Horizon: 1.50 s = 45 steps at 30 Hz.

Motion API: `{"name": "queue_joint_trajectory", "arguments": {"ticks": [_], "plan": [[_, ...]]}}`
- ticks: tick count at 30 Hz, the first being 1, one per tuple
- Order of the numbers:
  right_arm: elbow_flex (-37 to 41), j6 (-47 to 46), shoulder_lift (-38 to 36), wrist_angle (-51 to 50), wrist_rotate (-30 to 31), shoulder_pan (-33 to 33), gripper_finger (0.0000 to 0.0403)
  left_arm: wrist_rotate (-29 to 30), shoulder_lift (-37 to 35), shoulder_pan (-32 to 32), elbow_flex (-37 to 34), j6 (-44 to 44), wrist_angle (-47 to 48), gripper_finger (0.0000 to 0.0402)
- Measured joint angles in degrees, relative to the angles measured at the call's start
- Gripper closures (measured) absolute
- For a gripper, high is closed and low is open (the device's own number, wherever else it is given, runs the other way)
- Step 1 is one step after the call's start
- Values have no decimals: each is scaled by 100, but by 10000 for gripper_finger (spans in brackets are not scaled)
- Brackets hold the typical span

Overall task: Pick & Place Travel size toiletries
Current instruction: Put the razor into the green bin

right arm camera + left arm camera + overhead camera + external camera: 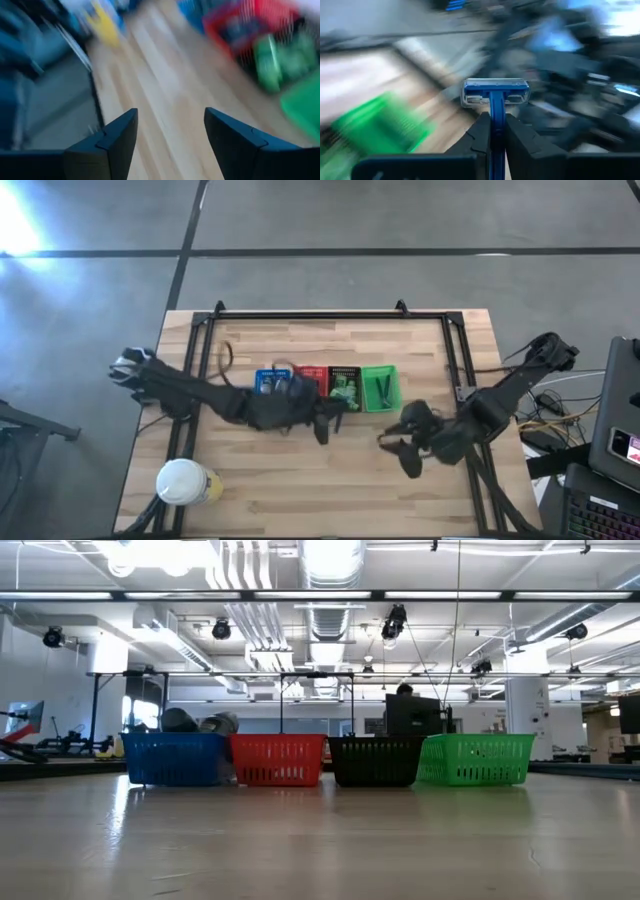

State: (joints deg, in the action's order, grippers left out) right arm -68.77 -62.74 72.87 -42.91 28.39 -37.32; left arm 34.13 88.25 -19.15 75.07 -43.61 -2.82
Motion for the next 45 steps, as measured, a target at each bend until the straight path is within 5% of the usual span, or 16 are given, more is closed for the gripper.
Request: {"name": "queue_joint_trajectory", "arguments": {"ticks": [5, 12, 22, 30, 38, 45], "plan": [[44, 1136, -445, 1343, 924, 344, 171, -1781, -200, 584, -33, 1210, -1427, 369], [18, 2339, -484, 2569, 355, 1503, 145, -2653, -175, 984, 128, 1510, -1687, 366], [-2, 2343, -300, 2720, -548, 1930, 113, -3024, -151, 1208, 233, 1708, -1708, 364], [-31, 2281, -84, 2975, -866, 2065, 139, -3319, -140, 1382, 249, 1682, -1684, 364], [-31, 1687, -502, 1426, -787, 1985, 145, -3309, -133, 1455, 247, 1810, -1383, 364], [-50, 2182, -573, 2772, -1012, 1831, 117, -3455, -132, 1530, 240, 1858, -1530, 363]]}}
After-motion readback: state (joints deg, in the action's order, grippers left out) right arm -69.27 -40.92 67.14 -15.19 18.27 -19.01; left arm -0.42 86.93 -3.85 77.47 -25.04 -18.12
